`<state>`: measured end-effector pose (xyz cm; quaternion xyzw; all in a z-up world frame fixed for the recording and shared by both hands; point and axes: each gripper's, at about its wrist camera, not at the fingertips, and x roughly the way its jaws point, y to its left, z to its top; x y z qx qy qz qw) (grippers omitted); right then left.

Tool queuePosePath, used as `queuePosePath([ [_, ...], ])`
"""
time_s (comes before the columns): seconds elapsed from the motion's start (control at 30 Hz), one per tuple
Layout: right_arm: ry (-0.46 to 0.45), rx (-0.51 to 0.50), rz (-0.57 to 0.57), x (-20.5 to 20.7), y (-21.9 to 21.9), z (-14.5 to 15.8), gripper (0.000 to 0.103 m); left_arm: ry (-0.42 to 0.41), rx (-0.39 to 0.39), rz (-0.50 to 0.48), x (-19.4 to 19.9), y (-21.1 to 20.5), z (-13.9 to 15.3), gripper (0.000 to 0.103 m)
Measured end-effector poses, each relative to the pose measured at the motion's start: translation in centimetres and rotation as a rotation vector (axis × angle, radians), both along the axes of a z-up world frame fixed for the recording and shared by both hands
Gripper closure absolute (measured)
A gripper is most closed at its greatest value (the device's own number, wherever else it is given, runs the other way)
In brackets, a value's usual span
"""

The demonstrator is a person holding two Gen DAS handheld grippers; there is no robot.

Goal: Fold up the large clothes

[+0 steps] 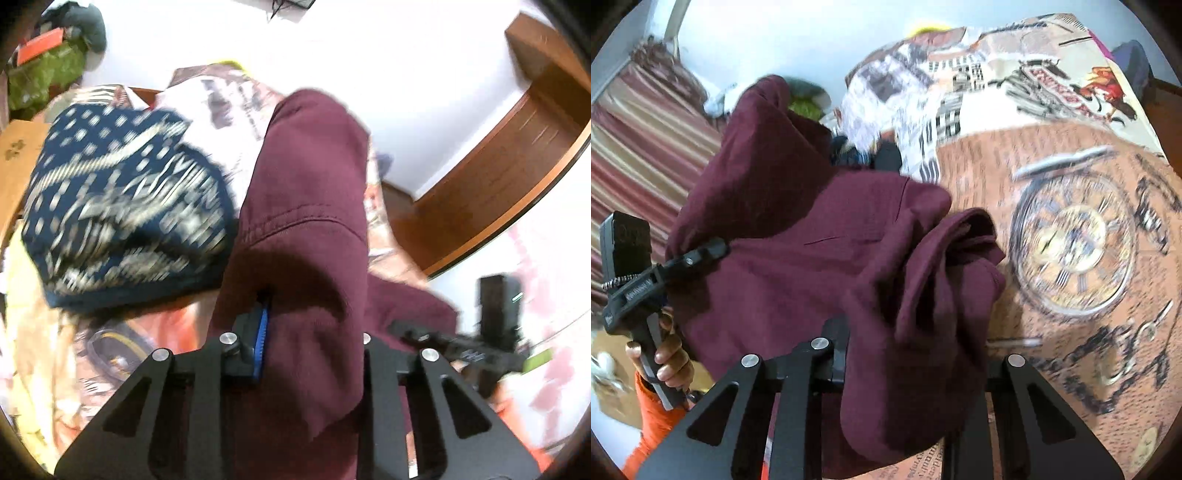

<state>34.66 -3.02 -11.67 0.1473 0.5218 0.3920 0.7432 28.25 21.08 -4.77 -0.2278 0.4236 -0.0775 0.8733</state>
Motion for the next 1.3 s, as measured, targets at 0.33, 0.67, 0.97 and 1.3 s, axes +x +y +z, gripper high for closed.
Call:
queuePosePath([
  [0.33,-0.221,0.062,-0.075,3.3,0.2,10.7,0.084,-0.159,-0.008,-0.003,4.7,1.3,10.9,0.091],
  [0.67,-0.356,0.144,-0.036,5.4,7.7,16.5,0.084,-0.301,-0.024,0.137,6.0,10.9,15.8,0.092],
  [0.97,-0.302,0.058,0.09,6.9,20.1,11.0,0.083,-0.124,0.109,0.327,6.8,22.6,5.1,0.09],
  [1.3,-0.299,0.019,0.156,5.8,22.9,5.5,0.079,-0.083,0.176,0.323,5.9,26.4,-2.4,0.069],
])
